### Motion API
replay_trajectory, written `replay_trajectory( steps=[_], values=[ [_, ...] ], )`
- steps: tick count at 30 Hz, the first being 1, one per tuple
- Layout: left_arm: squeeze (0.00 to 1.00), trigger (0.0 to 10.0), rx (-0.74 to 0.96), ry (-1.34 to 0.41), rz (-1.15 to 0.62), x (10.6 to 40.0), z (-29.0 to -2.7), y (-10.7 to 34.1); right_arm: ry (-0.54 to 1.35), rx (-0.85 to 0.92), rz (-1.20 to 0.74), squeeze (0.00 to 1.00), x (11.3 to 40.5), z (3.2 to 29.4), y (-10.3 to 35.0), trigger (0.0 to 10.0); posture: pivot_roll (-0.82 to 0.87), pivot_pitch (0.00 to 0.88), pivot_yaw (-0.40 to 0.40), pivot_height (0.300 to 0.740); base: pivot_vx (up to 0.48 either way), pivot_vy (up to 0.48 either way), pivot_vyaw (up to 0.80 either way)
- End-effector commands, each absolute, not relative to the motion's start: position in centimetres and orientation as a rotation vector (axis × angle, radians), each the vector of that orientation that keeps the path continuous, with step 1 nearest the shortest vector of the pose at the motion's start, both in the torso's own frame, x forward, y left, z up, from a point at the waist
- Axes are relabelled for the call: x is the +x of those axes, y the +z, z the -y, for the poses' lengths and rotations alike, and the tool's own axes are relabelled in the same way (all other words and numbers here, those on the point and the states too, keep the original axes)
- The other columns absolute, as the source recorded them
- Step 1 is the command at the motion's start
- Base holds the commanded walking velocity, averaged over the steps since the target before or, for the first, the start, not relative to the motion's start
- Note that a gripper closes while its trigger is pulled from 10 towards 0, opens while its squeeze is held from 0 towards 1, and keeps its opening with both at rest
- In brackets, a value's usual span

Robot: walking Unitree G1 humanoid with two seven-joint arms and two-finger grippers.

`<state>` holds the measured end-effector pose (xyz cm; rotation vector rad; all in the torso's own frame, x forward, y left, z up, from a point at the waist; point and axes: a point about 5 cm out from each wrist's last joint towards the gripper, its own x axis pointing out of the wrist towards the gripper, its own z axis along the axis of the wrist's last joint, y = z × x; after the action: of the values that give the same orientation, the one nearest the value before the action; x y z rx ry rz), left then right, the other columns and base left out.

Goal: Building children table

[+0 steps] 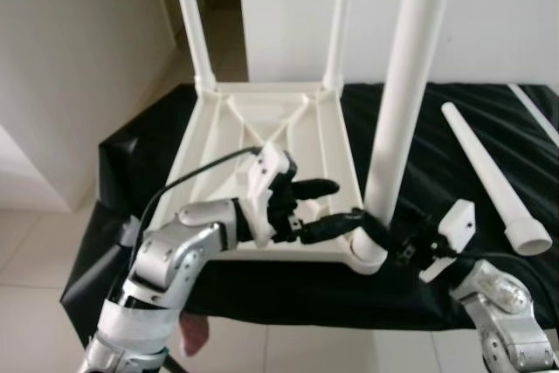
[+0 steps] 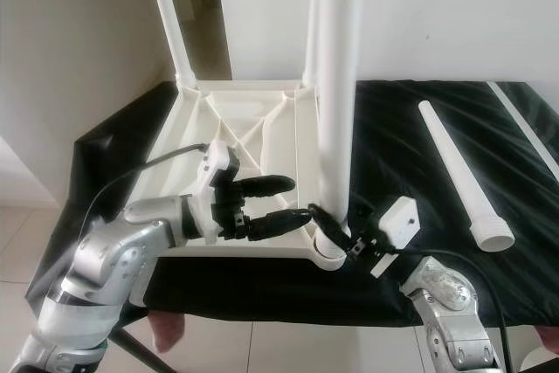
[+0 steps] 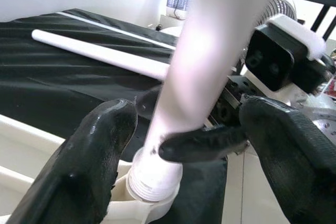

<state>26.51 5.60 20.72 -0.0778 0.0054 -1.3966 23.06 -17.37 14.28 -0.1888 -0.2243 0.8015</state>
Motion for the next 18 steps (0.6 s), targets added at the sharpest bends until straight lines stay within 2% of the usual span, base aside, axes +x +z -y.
replay_trajectory(
  steps=[1, 12, 14, 18],
  values=[
    [0.00, 10.0, -0.063, -1.367, -0.007, 26.7, -5.8, 21.0, 0.814, -0.188, -0.010, 0.00, 22.0, 17.7, 9.9, 10.0, 0.02, 0.000, 0.051, 0.740, 0.000, 0.000, 0.00],
    [0.00, 10.0, -0.063, -1.367, -0.009, 26.6, -5.9, 21.1, 0.791, -0.085, 0.013, 0.00, 22.5, 17.2, 10.1, 10.0, 0.02, 0.000, 0.052, 0.740, 0.000, 0.000, 0.00],
    [0.00, 10.0, -0.063, -1.366, -0.008, 26.6, -6.0, 21.1, 0.738, 0.002, 0.018, 0.00, 22.9, 17.7, 10.5, 10.0, 0.02, 0.000, 0.055, 0.740, 0.000, 0.000, 0.00],
    [0.00, 10.0, -0.062, -1.366, -0.009, 26.7, -6.0, 21.1, 0.683, 0.051, 0.003, 0.00, 23.4, 18.3, 10.5, 10.0, 0.02, 0.000, 0.055, 0.740, 0.000, 0.000, 0.00]
  ],
)
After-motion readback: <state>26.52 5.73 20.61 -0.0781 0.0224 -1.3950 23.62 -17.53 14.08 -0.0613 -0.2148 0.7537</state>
